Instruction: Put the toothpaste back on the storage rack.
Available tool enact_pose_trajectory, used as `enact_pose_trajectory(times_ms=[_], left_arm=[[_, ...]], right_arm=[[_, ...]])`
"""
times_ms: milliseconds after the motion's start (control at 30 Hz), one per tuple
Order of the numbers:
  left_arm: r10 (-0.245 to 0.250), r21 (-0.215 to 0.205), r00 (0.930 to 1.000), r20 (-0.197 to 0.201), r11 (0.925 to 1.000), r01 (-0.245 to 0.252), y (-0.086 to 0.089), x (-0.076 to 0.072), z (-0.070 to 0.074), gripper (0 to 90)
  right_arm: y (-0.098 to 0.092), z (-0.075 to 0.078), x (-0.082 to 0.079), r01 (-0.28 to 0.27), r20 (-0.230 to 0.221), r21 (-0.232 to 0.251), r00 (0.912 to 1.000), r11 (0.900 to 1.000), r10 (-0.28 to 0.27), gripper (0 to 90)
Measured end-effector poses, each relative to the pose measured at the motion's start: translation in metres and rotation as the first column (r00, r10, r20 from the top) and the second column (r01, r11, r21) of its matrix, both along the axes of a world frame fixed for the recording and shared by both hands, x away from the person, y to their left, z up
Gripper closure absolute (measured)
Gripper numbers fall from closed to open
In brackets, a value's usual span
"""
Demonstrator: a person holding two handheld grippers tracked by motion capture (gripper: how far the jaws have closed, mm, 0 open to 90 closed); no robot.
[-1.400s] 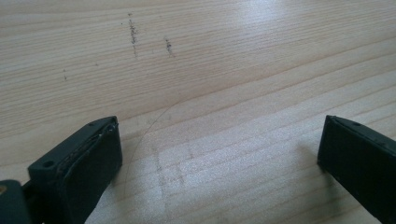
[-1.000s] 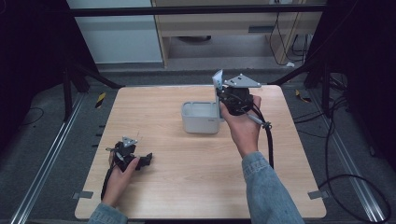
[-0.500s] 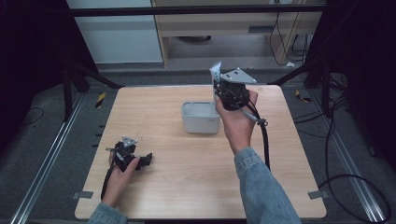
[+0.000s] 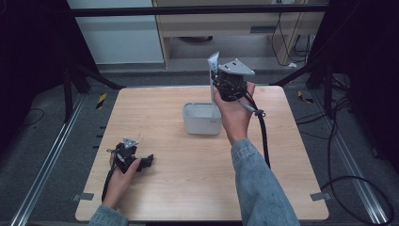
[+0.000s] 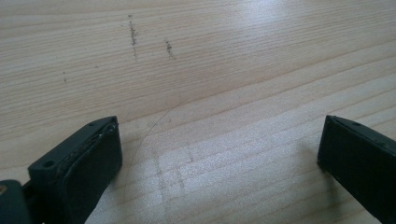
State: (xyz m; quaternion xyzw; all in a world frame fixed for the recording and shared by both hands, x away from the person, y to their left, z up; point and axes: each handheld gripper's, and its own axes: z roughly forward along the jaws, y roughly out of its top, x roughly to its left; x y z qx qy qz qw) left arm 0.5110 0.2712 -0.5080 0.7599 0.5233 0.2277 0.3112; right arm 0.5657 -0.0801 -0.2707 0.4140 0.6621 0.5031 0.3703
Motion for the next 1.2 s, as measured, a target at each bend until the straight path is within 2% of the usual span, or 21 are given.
enact_pose_trajectory(times_ms=[233, 467, 600, 967, 1200], left_arm=[[0.0, 0.0, 1.0, 0.0, 1.0, 0.0, 0.0, 0.0, 0.0, 0.0], [0.0, 0.0, 1.0, 0.0, 1.0, 0.0, 0.0, 0.0, 0.0, 0.0], [0.0, 0.0, 1.0, 0.0, 1.0, 0.0, 0.0, 0.0, 0.0, 0.0], [0.0, 0.0, 1.0, 0.0, 1.0, 0.0, 0.0, 0.0, 0.0, 0.0], [0.0, 0.0, 1.0, 0.001, 1.0, 0.0, 0.0, 0.0, 0.0, 0.0]], right_arm=[[0.015, -0.006, 0.01, -0.011, -0.011, -0.005, 0.9999, 1.0, 0.011, 80.2], [0.028, -0.012, 0.012, -0.033, -0.018, -0.003, 0.9993, 0.999, 0.033, 80.3], [0.032, -0.016, 0.013, -0.053, -0.031, 0.005, 0.9981, 0.999, 0.053, 80.2], [0.039, -0.033, 0.023, -0.059, -0.067, -0.006, 0.996, 0.998, 0.058, 80.2], [0.044, -0.047, 0.027, -0.06, -0.087, 0.013, 0.9943, 0.998, 0.061, 80.1]])
